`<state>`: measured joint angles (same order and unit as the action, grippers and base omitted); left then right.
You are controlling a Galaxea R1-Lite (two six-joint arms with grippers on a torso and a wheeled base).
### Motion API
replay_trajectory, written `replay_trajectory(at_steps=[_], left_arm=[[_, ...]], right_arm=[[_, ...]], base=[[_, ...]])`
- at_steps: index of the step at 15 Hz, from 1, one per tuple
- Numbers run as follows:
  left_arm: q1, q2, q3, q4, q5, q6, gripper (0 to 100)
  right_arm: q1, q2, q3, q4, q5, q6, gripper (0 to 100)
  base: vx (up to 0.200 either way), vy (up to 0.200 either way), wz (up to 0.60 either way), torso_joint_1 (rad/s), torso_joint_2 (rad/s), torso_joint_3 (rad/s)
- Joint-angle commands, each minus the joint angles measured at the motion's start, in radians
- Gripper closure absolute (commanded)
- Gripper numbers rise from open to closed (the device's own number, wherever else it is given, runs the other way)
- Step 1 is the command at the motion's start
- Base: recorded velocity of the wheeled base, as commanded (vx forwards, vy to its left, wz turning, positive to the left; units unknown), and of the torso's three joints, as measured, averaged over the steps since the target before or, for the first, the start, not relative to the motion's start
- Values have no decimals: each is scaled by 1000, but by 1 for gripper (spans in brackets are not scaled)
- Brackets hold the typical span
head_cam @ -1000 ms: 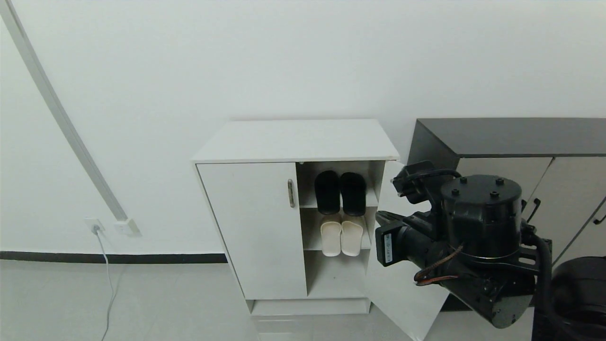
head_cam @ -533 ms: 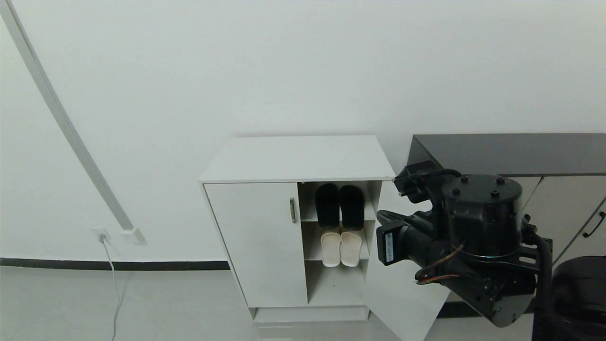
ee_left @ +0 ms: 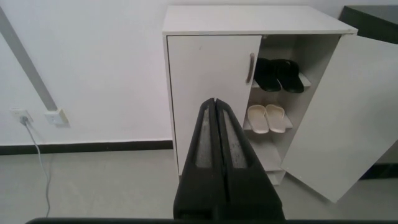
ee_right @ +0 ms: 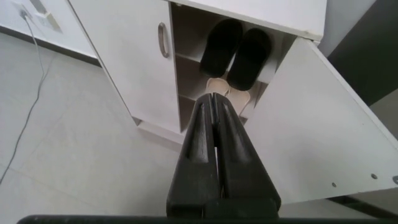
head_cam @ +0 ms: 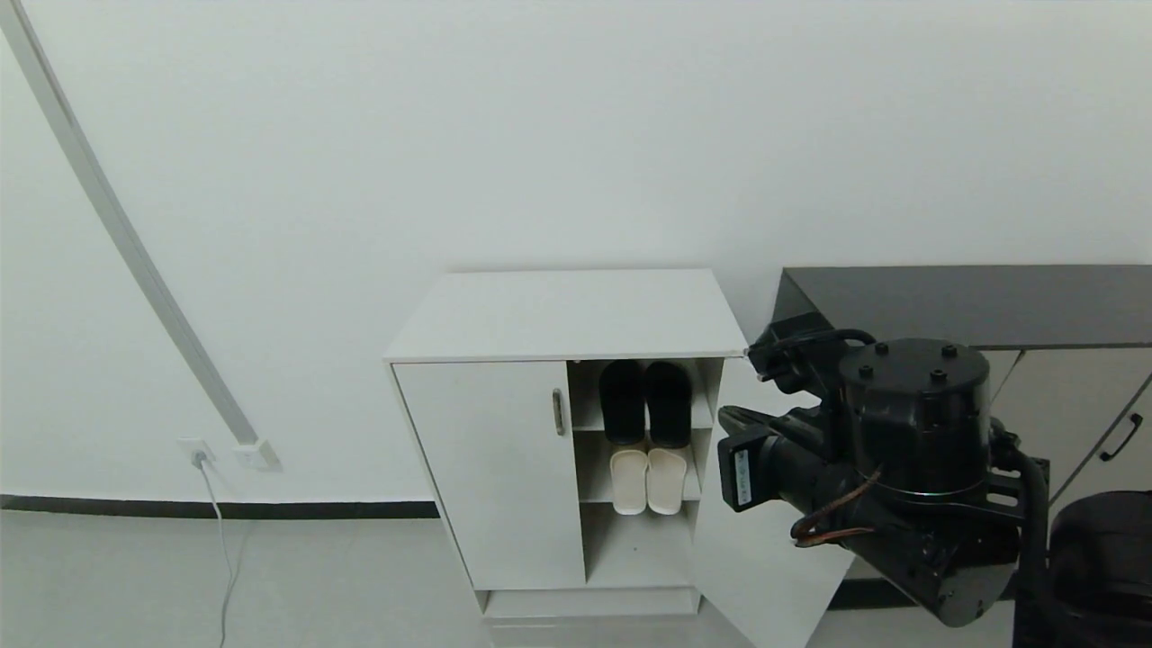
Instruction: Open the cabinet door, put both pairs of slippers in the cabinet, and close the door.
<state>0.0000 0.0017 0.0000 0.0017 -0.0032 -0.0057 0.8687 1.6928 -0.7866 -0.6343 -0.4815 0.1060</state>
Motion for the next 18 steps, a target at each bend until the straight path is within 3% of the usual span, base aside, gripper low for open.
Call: replay_trajectory(at_steps=[1, 5, 12, 18], left_arm=[[0, 0, 0, 0, 0, 0, 100], [0, 0, 0, 0, 0, 0, 100], [0, 0, 0, 0, 0, 1, 100], [0, 0, 0, 0, 0, 0, 100]], right_arm=[[-4, 2, 0, -1, 0, 0, 100], [-17, 10, 0, -2, -2, -2, 100], [-28, 7, 4, -4, -2, -14, 100], [-50, 10, 4, -2, -2, -15, 100]], base=[[0, 0, 0, 0, 0, 0], [0, 0, -600, 5, -5, 5], [0, 0, 0, 0, 0, 0], [-167, 0, 0, 4, 2, 0]])
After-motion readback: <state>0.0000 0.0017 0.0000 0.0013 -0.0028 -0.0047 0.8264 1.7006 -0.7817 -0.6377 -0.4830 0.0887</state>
